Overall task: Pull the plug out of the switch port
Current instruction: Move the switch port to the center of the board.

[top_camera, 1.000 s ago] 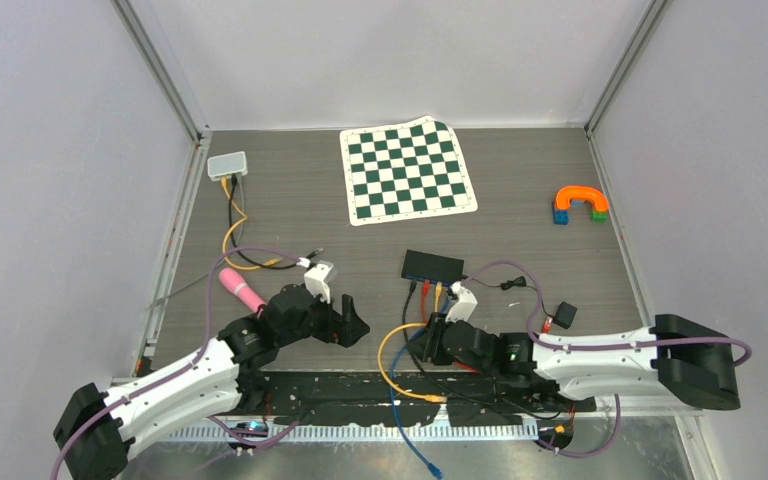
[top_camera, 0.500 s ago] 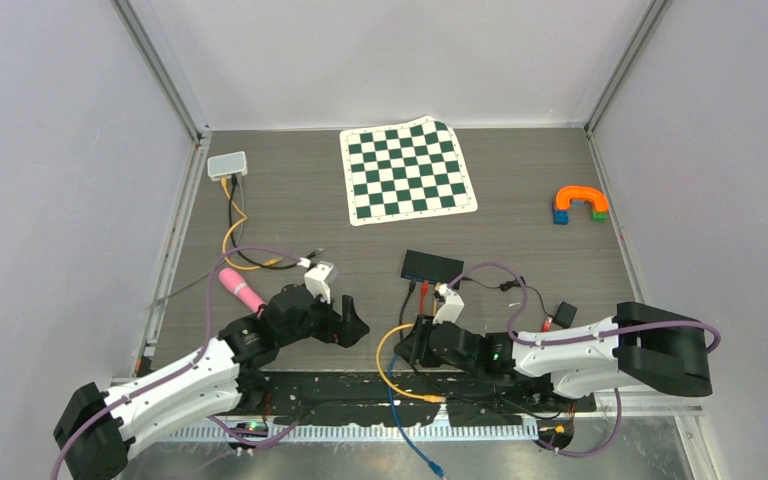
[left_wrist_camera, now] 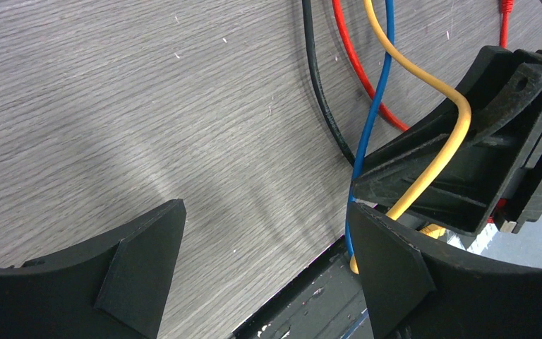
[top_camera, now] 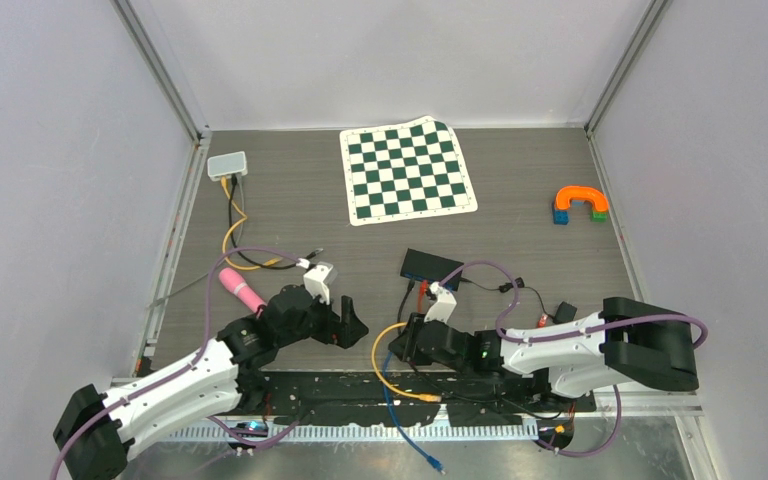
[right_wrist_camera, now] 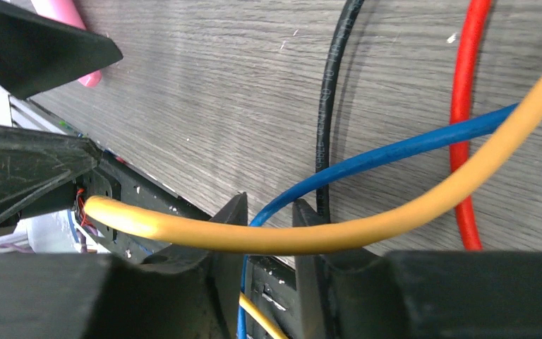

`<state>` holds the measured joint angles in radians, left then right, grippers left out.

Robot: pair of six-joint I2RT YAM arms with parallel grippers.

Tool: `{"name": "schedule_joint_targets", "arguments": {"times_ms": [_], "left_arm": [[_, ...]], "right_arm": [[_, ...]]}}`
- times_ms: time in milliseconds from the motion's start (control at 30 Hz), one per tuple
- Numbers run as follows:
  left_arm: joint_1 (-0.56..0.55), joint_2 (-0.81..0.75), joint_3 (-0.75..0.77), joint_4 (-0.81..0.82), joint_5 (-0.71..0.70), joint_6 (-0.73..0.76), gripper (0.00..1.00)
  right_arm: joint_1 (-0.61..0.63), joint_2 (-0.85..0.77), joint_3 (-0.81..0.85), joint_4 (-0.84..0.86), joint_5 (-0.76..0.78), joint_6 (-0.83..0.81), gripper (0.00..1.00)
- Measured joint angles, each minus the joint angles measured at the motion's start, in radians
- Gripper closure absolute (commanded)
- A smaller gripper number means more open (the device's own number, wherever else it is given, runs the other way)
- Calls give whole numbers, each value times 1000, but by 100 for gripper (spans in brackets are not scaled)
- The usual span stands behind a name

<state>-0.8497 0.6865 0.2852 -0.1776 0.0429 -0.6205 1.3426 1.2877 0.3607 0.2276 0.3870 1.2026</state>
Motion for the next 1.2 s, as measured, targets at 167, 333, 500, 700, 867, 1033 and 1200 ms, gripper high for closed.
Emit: {"name": "schedule_joint_targets", "arguments": {"times_ms": [167,333,500,700,867,1033,1200], "left_arm": [[0,-15,0,-8,-2,0,11],[0,-15,0,-16,-5,0,11],[0,-15,0,-16,-5,0,11],[0,-14,0,-18,-4,1,10],[0,-3,0,-14,20,8,10],[0,2,1,-11,48,23,9],[0,-9,4,-15,48,27,9]], "right_arm": [[0,-1,0,-31,16,5,85],[-4,-21,0,-50,28,-3,94],[-5,-93,10,-125,39,-62,95],[-5,-208,57,-293,38,-180,94],[-5,-286,52,-438,38,-210,59],[-6,-375,-10,-396,33,-193,51],[-8,-298,-34,-219,3,-160,51]]}}
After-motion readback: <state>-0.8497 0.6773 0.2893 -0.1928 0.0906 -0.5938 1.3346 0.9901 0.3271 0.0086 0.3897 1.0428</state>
